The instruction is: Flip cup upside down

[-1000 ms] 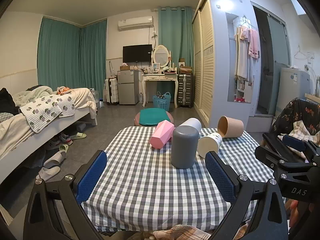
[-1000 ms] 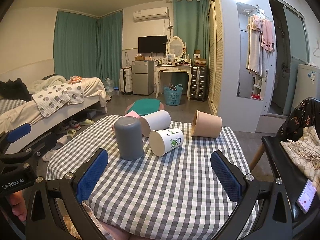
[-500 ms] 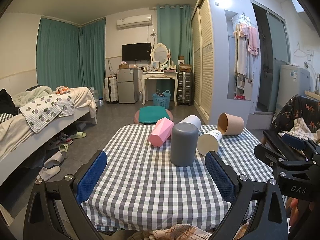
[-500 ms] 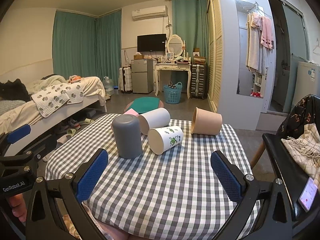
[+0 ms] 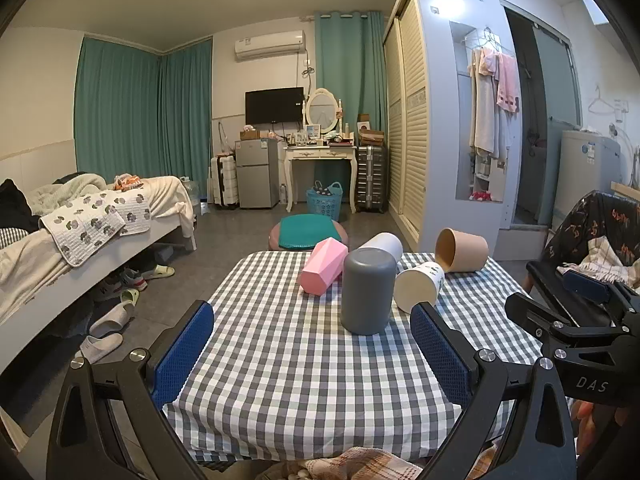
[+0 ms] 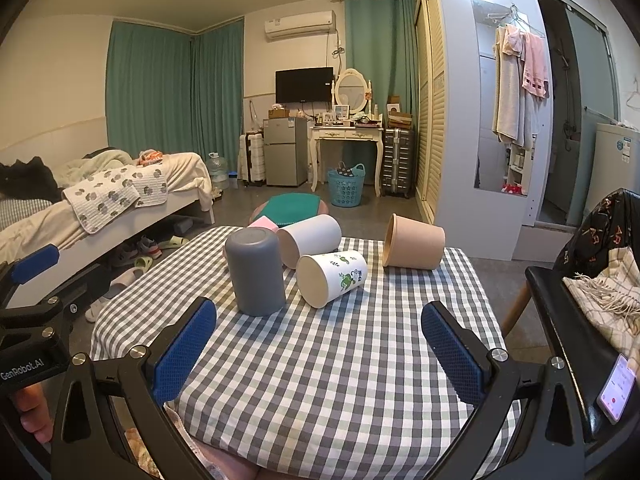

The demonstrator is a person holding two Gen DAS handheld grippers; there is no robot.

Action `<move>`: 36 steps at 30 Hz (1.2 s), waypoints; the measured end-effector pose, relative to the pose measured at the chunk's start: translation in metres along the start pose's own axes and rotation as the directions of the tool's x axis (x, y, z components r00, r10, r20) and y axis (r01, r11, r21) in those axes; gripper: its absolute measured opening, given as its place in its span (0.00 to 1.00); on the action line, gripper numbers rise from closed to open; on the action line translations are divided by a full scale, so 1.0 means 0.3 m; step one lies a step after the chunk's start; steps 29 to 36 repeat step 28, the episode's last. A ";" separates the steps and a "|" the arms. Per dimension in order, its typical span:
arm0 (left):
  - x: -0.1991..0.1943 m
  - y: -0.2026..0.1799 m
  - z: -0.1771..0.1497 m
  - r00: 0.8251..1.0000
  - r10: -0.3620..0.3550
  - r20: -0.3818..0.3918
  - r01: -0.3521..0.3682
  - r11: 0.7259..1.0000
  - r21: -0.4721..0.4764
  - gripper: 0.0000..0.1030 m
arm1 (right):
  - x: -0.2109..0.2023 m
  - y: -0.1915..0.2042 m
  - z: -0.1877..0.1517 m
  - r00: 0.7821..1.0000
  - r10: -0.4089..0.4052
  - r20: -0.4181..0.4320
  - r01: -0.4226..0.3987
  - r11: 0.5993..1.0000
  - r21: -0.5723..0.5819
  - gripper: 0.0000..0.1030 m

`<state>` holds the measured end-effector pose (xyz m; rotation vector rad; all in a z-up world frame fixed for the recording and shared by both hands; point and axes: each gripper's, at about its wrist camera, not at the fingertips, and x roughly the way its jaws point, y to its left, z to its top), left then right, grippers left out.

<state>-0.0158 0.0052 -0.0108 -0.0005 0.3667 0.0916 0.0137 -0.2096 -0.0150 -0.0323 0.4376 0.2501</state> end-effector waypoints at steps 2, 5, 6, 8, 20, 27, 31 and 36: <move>0.000 0.002 -0.001 1.000 -0.001 0.000 0.001 1.000 -0.003 0.99 | -0.001 0.000 -0.001 1.000 0.002 0.001 -0.002 1.000 0.002 1.00; 0.001 0.001 -0.002 1.000 -0.002 -0.002 0.002 1.000 -0.003 0.99 | -0.001 0.001 -0.005 1.000 0.005 0.000 -0.005 1.000 0.000 1.00; 0.001 0.000 -0.001 1.000 -0.001 -0.002 0.001 1.000 -0.003 0.99 | 0.001 0.001 -0.006 1.000 0.007 -0.002 -0.007 1.000 0.000 1.00; 0.001 -0.001 -0.001 1.000 -0.002 -0.005 0.002 1.000 -0.002 0.99 | 0.000 -0.001 -0.009 1.000 0.011 -0.003 -0.011 1.000 0.002 1.00; -0.004 -0.006 -0.009 1.000 0.000 -0.012 0.000 1.000 0.000 0.99 | 0.010 -0.004 -0.021 1.000 0.017 -0.018 -0.017 1.000 0.004 1.00; -0.007 -0.005 -0.010 1.000 0.000 -0.013 0.000 1.000 0.004 0.99 | 0.015 -0.001 -0.030 0.999 0.019 -0.026 -0.019 1.000 0.004 1.00; -0.004 -0.008 -0.012 1.000 0.002 -0.013 -0.002 1.000 0.005 0.99 | 0.016 -0.001 -0.030 0.999 0.020 -0.027 -0.020 1.000 0.004 1.00; -0.004 -0.008 -0.012 1.000 0.002 -0.013 -0.002 1.000 0.005 0.99 | 0.016 -0.001 -0.030 0.999 0.020 -0.027 -0.020 1.000 0.004 1.00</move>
